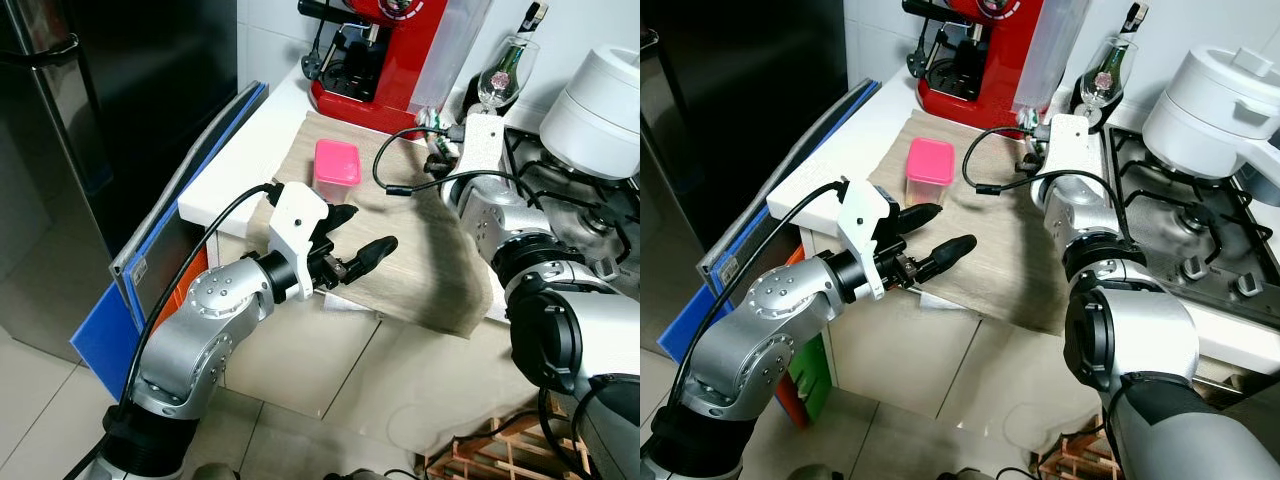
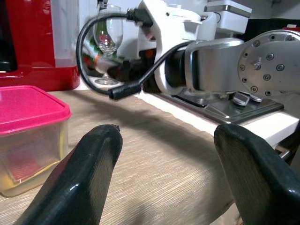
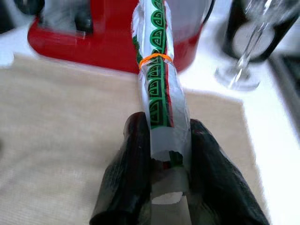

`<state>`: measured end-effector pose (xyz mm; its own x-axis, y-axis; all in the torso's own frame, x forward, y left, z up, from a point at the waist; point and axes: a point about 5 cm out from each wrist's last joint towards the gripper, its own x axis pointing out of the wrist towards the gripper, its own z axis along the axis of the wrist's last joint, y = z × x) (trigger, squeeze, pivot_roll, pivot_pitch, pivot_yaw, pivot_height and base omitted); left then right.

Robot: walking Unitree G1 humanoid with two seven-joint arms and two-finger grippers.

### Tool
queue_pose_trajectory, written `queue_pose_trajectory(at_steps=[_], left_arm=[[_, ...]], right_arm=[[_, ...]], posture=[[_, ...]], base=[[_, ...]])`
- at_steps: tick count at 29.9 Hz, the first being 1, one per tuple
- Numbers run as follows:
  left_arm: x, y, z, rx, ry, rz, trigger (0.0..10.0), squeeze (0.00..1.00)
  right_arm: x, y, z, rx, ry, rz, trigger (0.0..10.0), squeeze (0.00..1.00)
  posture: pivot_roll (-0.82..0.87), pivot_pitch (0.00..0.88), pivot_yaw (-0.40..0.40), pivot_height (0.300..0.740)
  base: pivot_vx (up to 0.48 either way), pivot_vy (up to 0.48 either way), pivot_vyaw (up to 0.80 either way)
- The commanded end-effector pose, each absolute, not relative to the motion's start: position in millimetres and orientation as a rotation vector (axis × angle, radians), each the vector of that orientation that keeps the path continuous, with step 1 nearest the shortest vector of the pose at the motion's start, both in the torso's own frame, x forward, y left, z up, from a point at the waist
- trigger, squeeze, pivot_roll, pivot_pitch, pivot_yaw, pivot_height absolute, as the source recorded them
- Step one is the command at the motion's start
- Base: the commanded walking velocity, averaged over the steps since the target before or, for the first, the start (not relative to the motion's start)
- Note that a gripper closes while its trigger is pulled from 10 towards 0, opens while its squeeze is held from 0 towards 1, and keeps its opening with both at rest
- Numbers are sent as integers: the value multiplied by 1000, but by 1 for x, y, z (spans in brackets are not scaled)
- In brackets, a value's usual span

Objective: Restocking fridge

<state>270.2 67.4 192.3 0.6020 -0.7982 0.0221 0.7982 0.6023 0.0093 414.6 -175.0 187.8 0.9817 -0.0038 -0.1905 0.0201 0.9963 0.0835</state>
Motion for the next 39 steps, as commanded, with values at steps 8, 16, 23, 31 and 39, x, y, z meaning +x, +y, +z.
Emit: queue_pose_trajectory(at_steps=[8,16,23,31,39], left_arm=[[285,78,197,41,-102,-714,10000,0],[293,102,205,-9,-225,-400,10000,0],[297,103,204,68,-244,-382,10000,0],[303,105,200,160,-218,-449,10000,0],[316,114,193,40,-185,-384,10000,0]], right_arm=[[412,-189,223,-28,-142,-100,0,0],[359,-189,203,-108,-439,-143,0,0],[331,-196,170,-88,-384,-200,0,0],[306,-199,154,-96,-357,-249,0,0],[296,-182,150,-116,-346,-197,0,0]], posture=[[64,0,-157,740],[51,0,-122,740],[26,0,-53,740],[5,0,37,740],[-19,0,75,740]], base=[[0,0,0],[0,0,0],[0,0,0],[0,0,0],[0,0,0]])
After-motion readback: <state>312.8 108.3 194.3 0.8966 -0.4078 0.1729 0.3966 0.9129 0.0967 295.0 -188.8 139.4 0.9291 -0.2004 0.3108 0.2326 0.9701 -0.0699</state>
